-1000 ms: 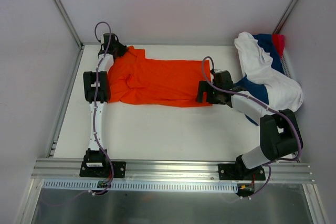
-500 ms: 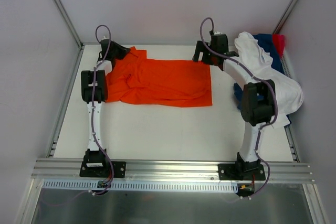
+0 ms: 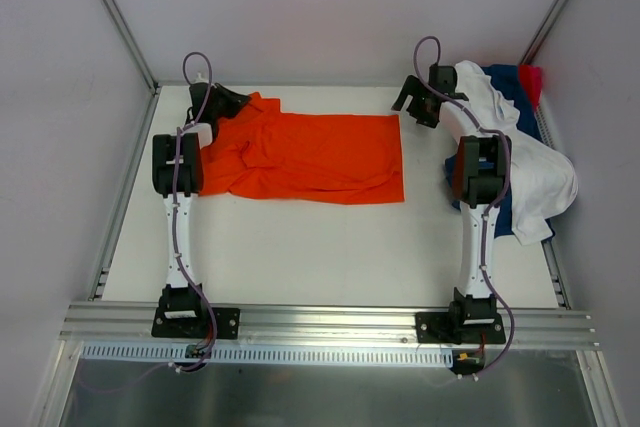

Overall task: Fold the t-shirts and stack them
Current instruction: Grap the side of the flattened tshirt furthest away from the robot with both arms

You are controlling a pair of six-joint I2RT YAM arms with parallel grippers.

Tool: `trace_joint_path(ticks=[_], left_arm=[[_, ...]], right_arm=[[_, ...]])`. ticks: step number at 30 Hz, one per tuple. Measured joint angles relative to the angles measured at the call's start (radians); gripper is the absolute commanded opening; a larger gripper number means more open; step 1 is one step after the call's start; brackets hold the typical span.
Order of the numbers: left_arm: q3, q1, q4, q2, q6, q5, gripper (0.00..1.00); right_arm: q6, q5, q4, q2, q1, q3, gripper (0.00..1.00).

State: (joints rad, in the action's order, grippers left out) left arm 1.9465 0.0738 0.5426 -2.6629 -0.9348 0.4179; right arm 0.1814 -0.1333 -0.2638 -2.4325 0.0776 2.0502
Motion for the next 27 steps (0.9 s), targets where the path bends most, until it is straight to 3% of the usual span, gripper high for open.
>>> trace_joint_path(ticks=[27], left_arm=[[0.0, 0.0, -0.002, 0.0, 0.001, 0.021, 0.0]], right_arm=[[0.063, 0.047, 0.103, 0.102, 0.103, -0.211, 1.0]])
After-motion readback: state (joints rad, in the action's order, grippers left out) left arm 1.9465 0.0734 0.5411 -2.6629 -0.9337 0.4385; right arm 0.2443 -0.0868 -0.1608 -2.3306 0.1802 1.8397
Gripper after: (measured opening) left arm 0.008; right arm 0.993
